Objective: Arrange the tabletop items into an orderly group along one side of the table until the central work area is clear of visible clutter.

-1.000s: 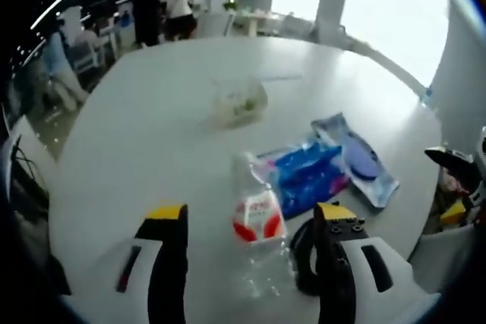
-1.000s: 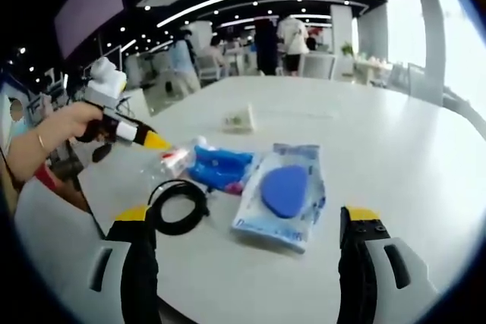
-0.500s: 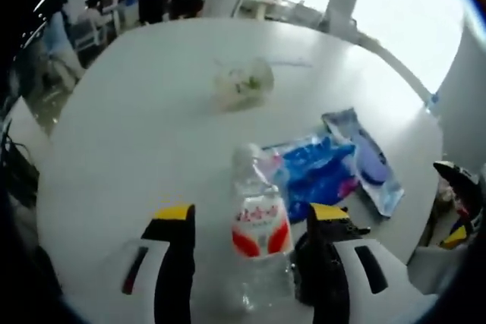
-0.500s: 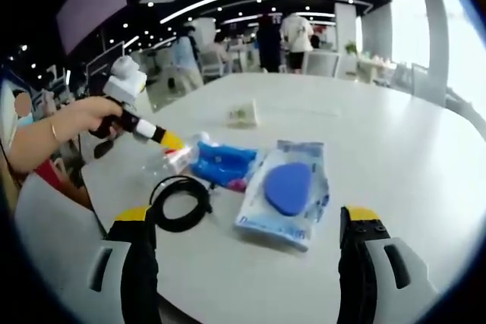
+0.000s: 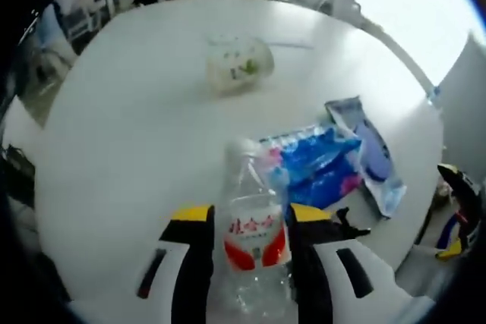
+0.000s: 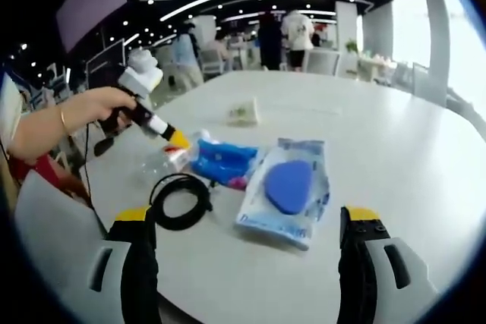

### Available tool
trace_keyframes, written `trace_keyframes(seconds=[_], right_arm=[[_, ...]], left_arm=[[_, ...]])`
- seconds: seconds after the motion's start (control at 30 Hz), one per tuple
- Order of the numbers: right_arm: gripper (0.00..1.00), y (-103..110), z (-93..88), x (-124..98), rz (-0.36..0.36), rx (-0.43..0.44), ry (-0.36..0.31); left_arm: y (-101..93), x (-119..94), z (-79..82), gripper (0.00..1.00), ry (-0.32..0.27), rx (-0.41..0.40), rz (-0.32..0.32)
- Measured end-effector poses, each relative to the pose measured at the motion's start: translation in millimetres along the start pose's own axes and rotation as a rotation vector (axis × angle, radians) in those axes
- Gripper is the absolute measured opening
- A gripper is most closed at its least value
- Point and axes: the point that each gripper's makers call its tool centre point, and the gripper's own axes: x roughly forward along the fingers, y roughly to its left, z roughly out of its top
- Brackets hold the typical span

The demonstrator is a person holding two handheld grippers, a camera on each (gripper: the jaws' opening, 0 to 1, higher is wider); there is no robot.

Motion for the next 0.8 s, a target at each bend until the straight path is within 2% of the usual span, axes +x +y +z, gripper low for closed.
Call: trace_keyframes(seconds=[0.17, 0.33, 0.53, 0.8], right_arm=[[0.99, -1.3, -2.3, 0.3, -0.008, -0.005, 0.012], [1.00, 0.4, -1.3, 0.0, -0.004, -0.011, 0.009], [0.99, 0.8, 2.0, -0.8, 0.000, -0.003, -0.007], [0.99, 0.2, 1.8, -0.1, 0.000, 0.001, -0.003]], left_arm=[[1.4, 4.8, -0.6, 0.36, 0.036, 0.038, 0.009], [0.0, 9.6, -1.6, 0.37, 0.069, 0.052, -0.014], [1.0, 11.3, -4.2, 0.38, 0.088, 0.015, -0.022], [0.2, 13.0, -4.6, 0.38, 0.099, 0.032, -0.026]])
